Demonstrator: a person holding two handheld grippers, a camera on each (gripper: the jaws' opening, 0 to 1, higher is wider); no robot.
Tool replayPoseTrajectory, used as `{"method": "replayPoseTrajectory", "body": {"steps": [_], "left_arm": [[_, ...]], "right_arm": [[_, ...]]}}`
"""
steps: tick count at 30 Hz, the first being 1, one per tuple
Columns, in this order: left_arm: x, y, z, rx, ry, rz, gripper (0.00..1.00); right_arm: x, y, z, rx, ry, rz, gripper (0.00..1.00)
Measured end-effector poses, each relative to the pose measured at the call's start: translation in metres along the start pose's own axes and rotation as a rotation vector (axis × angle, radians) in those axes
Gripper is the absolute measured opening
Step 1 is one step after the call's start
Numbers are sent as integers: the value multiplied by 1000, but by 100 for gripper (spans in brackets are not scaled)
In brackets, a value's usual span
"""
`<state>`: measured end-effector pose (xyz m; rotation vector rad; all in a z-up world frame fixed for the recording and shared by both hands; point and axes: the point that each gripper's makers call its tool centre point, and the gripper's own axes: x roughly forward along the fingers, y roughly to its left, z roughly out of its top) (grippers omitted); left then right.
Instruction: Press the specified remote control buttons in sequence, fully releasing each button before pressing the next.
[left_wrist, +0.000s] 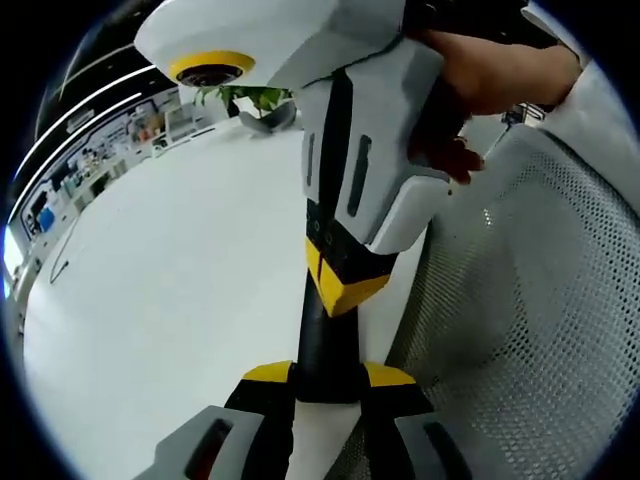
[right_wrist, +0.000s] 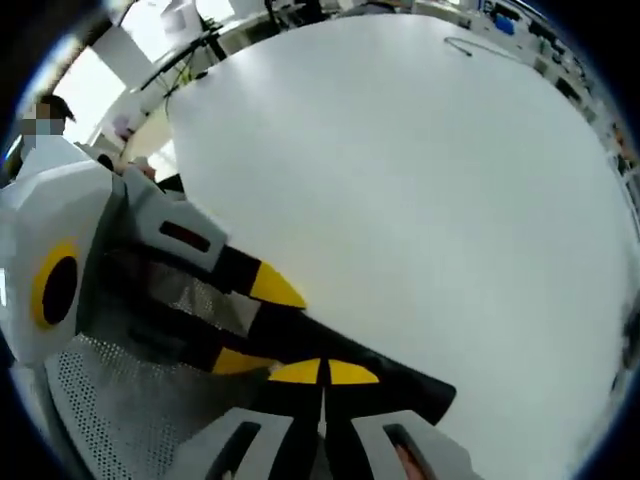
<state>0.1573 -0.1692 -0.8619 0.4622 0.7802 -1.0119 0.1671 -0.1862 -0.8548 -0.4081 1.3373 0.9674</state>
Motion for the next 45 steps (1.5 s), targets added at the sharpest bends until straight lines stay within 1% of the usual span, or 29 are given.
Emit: {"method": "replayPoseTrajectory", "body": {"steps": [1, 2, 3, 5, 6, 8, 10, 11, 13, 15, 17, 18, 19, 21, 22, 23, 25, 27, 28, 30, 32, 34, 35, 37, 38, 40, 42, 44, 45], "left_arm": [[0, 0, 0, 2, 0, -1, 24], [0, 0, 0, 3, -2, -2, 24], [0, 0, 0, 6, -1, -3, 24], [0, 0, 0, 5, 7, -2, 24], [0, 0, 0, 6, 10, -1, 24], [0, 0, 0, 8, 13, -2, 24], [0, 0, -1, 17, 16, -7, 24], [0, 0, -1, 19, 17, -9, 24], [0, 1, -1, 24, 24, -14, 24], [0, 2, 0, 27, 28, -16, 24], [0, 3, -1, 33, 34, -19, 24], [0, 3, -1, 33, 35, -19, 24], [0, 4, -1, 40, 40, -20, 24], [0, 6, -3, 42, 49, -17, 24], [-1, 6, -3, 43, 52, -18, 24], [-2, 8, -4, 44, 56, -16, 24], [-3, 10, -5, 44, 64, -18, 24], [-4, 11, -6, 51, 77, -19, 24], [-4, 12, -7, 56, 81, -21, 24], [-4, 13, -7, 73, 89, -32, 24], [-4, 14, -7, 66, 91, -48, 24], [-3, 15, -6, 89, 95, -57, 24], [-3, 16, -5, 93, 101, -60, 24], [-2, 17, -5, 97, 109, -67, 24], [-2, 18, -5, 102, 111, -70, 23], [-2, 19, -5, 112, 115, -77, 23], [-2, 21, -5, 116, 120, -83, 23], [-1, 23, -4, 128, 122, -90, 23], [0, 26, -3, 133, 125, -90, 23]], "right_arm": [[-1, 0, 1, 38, -18, 18, 0], [-5, -1, 5, 55, -71, 42, 0], [-10, -1, 10, 52, -116, 57, 0], [-28, 0, 24, 46, -243, 71, 0], [-40, 1, 32, 38, -327, 81, 0], [-51, 1, 37, 28, -396, 75, 0], [-65, 0, 37, -4, -459, 49, 0], [-74, 1, 38, -28, -514, 29, 0], [-88, -2, 35, -45, -599, -21, 0], [-98, -7, 28, -56, -650, -76, 0], [-106, -11, 21, -53, -689, -107, 0], [-110, -12, 20, -50, -714, -113, 2], [-115, -15, 18, -35, -747, -128, 7], [-126, -18, 22, -37, -801, -149, 16], [-131, -22, 22, -10, -815, -172, 20], [-135, -23, 19, 1, -830, -174, 26], [-139, -23, 13, 21, -840, -179, 34], [-149, -28, 8, 19, -883, -217, 40], [-150, -28, 8, 18, -889, -223, 43], [-158, -31, 5, 23, -925, -242, 52], [-162, -34, 4, 35, -969, -253, 60], [-165, -36, 5, 37, -992, -265, 67], [-169, -38, 6, 33, -1017, -286, 70], [-171, -43, 9, 31, -1047, -316, 72], [-168, -44, 10, 24, -1042, -321, 72], [-165, -44, 7, 9, -1005, -342, 71], [-166, -41, 9, -20, -1022, -350, 70], [-163, -39, 10, -30, -1010, -347, 72], [-159, -39, 9, -34, -989, -346, 71]]}}
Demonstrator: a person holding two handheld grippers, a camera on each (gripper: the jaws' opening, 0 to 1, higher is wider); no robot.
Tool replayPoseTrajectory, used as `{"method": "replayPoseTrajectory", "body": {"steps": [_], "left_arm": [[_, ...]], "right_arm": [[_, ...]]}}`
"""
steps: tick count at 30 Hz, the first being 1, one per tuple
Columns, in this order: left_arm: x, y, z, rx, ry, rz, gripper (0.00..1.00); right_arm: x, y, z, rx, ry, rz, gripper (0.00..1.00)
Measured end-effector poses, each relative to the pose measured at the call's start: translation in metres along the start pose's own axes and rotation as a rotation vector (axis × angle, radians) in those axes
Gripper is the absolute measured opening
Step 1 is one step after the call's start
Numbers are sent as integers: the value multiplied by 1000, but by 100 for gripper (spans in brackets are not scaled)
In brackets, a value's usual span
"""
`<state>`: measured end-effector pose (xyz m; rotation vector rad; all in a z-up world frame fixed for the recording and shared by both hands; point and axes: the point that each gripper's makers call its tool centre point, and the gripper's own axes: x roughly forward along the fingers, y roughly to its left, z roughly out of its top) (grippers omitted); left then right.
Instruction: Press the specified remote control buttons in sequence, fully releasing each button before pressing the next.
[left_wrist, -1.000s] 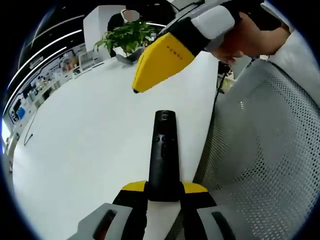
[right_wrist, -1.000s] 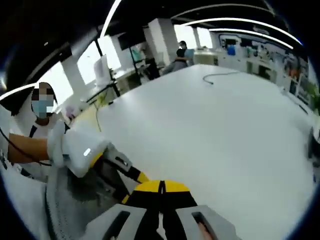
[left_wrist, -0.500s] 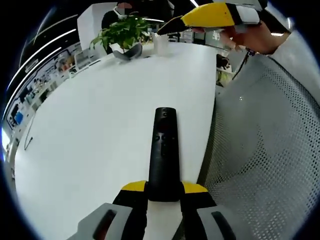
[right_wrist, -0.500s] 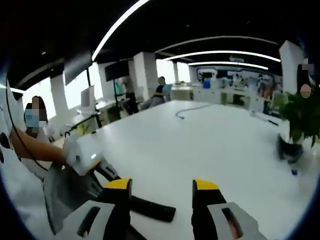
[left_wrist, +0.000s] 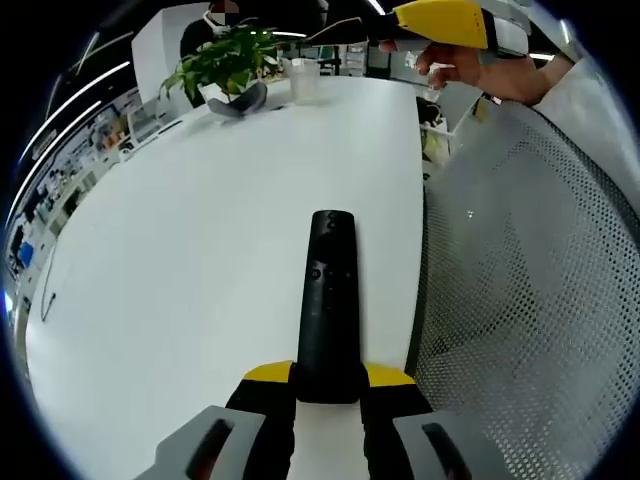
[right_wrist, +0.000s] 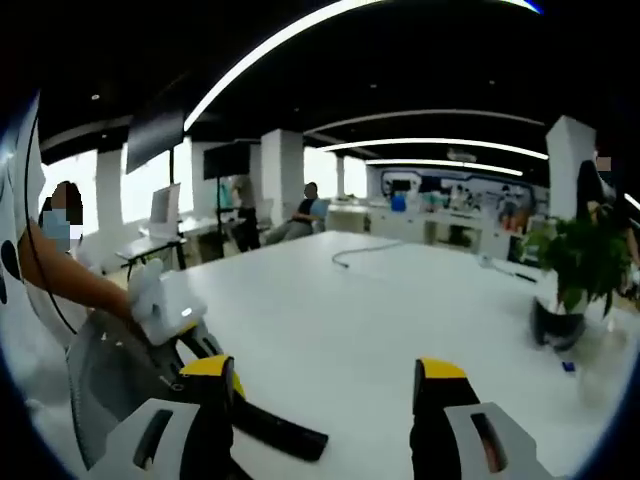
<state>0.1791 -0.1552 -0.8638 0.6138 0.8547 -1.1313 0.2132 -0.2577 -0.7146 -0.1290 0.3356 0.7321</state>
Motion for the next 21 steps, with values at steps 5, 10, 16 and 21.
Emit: {"method": "replayPoseTrajectory", "body": {"steps": [5, 10, 16, 21], "left_arm": [[1, 16, 2, 47, 23, 18, 23], [-1, 36, 7, 77, 49, 22, 23], [2, 62, 12, 102, 59, 33, 23], [3, 83, 16, 131, 69, 38, 23]], "right_arm": [[1, -1, -6, -11, 30, -4, 71], [2, -2, -8, -14, 42, -7, 71], [2, -2, -11, -19, 58, -9, 70], [3, -3, -14, -15, 76, -16, 70]]}}
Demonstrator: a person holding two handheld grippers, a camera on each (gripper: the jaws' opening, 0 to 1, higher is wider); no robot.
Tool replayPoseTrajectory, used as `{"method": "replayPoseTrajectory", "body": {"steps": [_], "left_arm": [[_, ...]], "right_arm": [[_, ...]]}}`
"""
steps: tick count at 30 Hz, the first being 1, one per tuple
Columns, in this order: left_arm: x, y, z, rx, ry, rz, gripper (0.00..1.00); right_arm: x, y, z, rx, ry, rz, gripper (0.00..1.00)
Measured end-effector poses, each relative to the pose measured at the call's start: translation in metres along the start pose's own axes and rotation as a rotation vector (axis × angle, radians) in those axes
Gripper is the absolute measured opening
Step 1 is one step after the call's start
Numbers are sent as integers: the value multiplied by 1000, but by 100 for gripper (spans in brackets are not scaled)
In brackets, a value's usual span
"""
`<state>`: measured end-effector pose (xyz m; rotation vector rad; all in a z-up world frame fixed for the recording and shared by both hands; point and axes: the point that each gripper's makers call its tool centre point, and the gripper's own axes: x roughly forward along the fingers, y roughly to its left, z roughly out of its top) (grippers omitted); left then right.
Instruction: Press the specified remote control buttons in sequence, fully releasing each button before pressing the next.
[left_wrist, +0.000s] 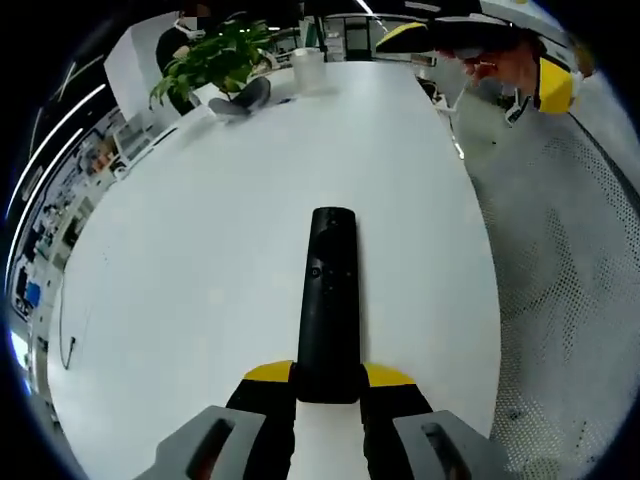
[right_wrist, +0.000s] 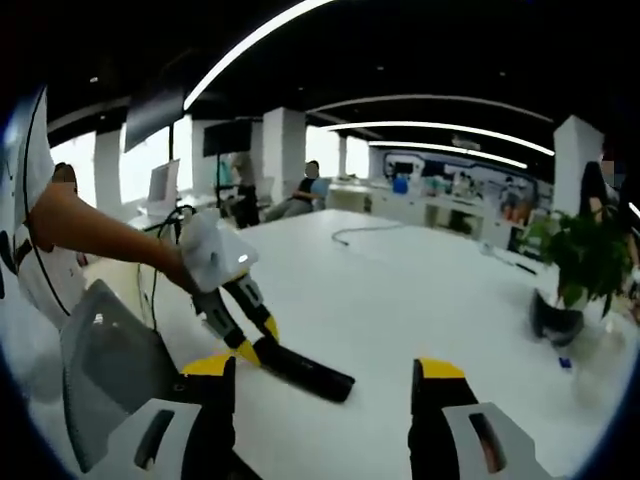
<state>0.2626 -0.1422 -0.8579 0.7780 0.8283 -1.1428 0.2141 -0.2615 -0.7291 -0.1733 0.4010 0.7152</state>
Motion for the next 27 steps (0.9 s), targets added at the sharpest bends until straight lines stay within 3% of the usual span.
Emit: {"method": "replayPoseTrajectory", "body": {"steps": [11, 27], "left_arm": [[7, 27, 4, 71, 38, -7, 23], [21, 73, 17, 144, 71, 42, 23]], "right_arm": [[1, -3, -3, 10, 17, -11, 69], [0, -6, -4, 7, 18, -32, 70]]}}
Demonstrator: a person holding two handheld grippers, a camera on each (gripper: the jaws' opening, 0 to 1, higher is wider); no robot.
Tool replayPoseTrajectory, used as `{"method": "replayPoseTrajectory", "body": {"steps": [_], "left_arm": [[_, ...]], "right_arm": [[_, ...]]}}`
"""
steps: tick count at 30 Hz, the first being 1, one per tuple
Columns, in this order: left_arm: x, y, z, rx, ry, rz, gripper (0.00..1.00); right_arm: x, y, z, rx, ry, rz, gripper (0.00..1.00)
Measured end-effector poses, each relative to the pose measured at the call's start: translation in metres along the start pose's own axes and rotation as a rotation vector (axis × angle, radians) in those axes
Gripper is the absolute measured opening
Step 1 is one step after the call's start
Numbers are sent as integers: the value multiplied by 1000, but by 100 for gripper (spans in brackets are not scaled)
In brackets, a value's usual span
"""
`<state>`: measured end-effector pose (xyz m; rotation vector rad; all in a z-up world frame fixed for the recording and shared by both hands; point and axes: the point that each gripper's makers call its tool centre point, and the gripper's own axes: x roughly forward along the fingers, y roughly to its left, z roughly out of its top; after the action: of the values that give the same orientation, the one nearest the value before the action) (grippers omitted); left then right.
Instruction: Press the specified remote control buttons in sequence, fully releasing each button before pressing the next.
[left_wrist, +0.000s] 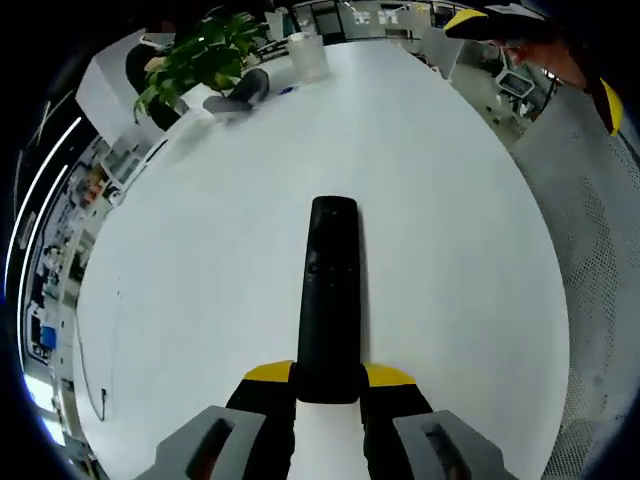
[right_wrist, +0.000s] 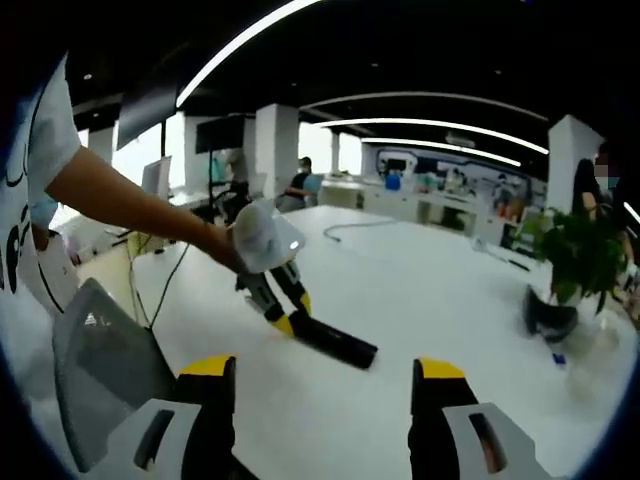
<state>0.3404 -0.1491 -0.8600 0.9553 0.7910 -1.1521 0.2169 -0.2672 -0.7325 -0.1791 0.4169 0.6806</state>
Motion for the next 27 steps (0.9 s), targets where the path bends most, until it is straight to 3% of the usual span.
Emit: {"method": "replayPoseTrajectory", "body": {"steps": [10, 16, 27], "left_arm": [[6, 28, -5, 37, 30, -8, 23], [6, 32, -7, 38, 30, -12, 23], [6, 76, -11, 85, 92, 29, 23]], "right_arm": [[3, -1, -6, 10, 34, -1, 69], [3, -1, -7, 11, 42, 2, 69], [3, -1, -9, 17, 48, -1, 69]]}}
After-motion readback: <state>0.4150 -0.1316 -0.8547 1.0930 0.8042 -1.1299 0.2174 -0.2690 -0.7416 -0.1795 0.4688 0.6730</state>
